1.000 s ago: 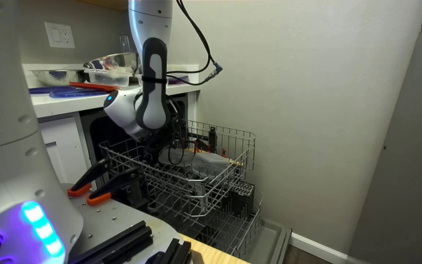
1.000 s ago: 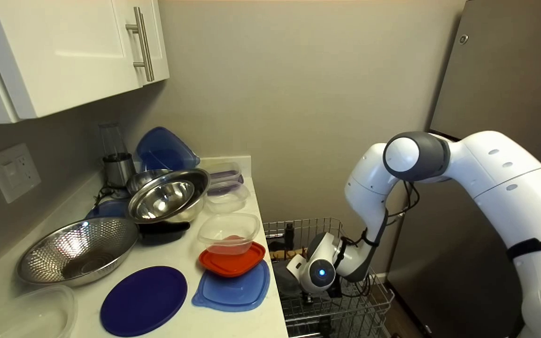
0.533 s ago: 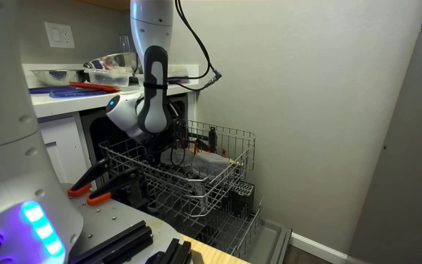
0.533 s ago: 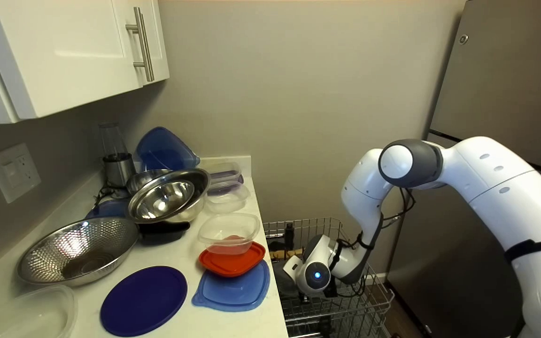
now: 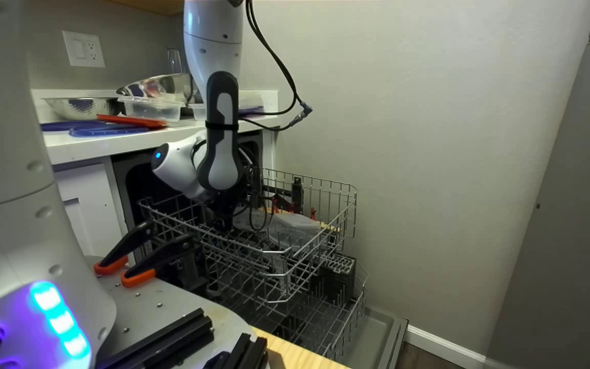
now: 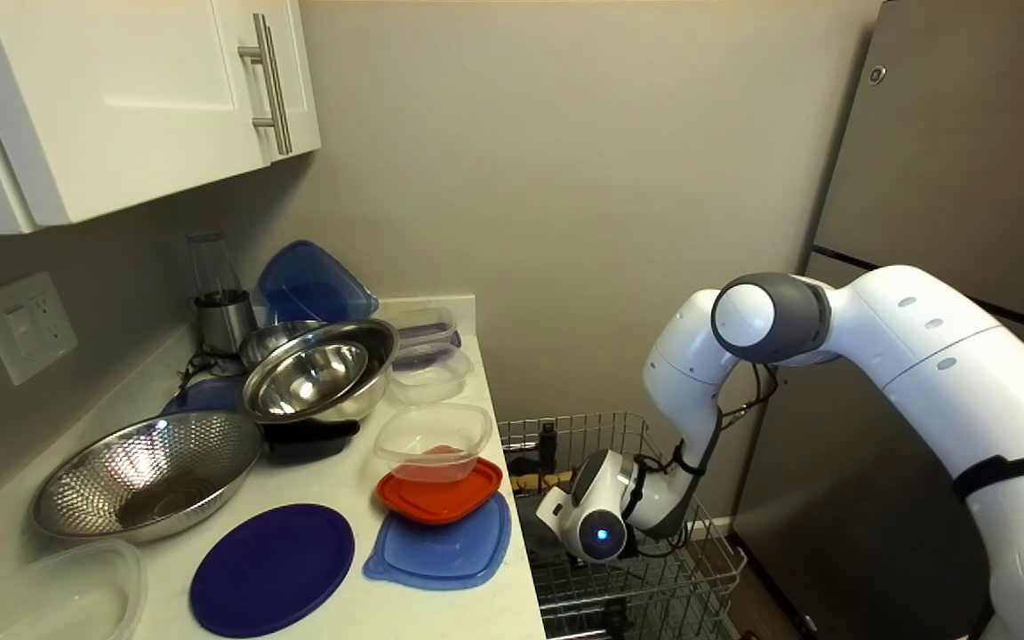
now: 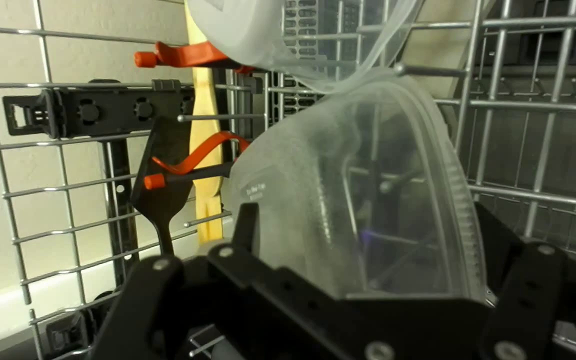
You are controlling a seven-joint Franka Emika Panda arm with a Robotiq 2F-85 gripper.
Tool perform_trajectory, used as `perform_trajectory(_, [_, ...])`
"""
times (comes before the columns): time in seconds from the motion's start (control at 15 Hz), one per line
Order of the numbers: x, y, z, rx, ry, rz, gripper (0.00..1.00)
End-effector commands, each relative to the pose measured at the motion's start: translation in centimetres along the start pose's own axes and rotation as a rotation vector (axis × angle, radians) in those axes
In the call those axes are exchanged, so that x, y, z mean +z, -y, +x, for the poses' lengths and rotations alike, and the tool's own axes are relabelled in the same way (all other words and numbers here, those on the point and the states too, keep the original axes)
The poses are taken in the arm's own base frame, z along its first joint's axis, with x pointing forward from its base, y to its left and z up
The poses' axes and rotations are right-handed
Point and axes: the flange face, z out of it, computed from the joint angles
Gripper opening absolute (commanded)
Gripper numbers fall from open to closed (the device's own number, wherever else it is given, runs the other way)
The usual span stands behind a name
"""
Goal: Remove the left bowl out of the dishwasher
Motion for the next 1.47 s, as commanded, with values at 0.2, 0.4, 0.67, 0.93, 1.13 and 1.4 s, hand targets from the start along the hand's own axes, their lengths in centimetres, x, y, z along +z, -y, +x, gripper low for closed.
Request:
perform_trajectory(0.2, [-0.7,-0.9,0.4,-0.041,-0.006,-0.092,1.00])
perform_trajectory(0.4, [-1.0,-1.4,0.7,-0.042,0.000,-0.131,1.00])
perform_trajectory(0.67, [-1.5,-2.4,1.3,-0.060,0.009,-0.187,1.00])
perform_trajectory(0.93, [-1.8,-3.3,1.9,-0.064,0.010,-0.224,1.00])
perform_trajectory(1.13, [-2.0,-4.0,2.1,-0.065,0.009,-0.256,1.00])
perform_trajectory(1.4, [-1.7,-4.7,2.2,-0.069,0.012,-0.300,1.00])
